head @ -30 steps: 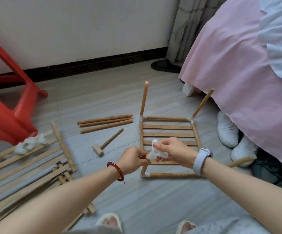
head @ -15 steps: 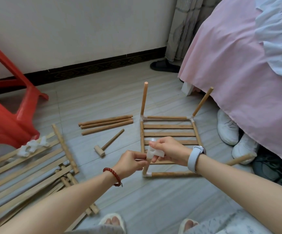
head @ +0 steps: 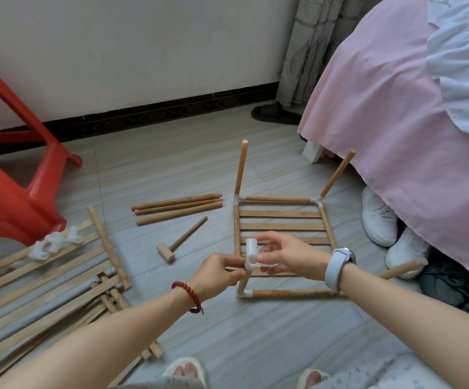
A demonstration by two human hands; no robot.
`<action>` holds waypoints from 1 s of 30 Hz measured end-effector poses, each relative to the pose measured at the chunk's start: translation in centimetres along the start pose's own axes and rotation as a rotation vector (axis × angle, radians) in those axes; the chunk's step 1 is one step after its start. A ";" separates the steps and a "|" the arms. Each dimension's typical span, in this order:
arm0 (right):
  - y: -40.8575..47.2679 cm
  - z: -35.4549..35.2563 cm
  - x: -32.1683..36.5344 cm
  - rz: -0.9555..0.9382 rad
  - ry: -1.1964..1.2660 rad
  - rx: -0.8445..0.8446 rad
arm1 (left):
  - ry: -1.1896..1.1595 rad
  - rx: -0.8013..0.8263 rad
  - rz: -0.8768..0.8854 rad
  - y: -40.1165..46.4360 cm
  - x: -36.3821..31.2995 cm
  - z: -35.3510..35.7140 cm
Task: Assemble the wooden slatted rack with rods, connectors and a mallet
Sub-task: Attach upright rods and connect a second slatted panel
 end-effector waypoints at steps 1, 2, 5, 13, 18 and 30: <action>0.0 0.1 0.1 -0.024 -0.110 -0.030 | -0.009 0.001 -0.001 0.0 -0.1 0.0; 0.1 0.3 0.3 -0.058 -0.235 -0.066 | -0.020 0.000 -0.004 -0.1 -0.1 0.0; 0.6 1.1 0.7 -0.150 -0.460 -0.166 | -0.067 0.003 -0.019 -0.2 -0.4 -0.2; 0.5 0.9 1.0 -0.151 -0.681 -0.053 | -0.224 0.112 -0.106 -0.9 -0.9 0.5; -0.7 -1.8 2.7 -0.020 -0.736 0.072 | -0.192 0.410 -0.089 -0.6 -0.9 2.8; 5.1 -1.8 6.4 0.010 -0.918 -0.029 | 0.697 0.011 -0.158 6.2 2.8 -5.7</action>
Point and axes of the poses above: each hand's wrist, its own y-axis towards the middle knuckle, its own z-axis out of the palm, x = y × z, the point moved 2 cm from there along y, towards the middle knuckle, and after that the axes turned 10 degrees about y, right-handed, at the moved point
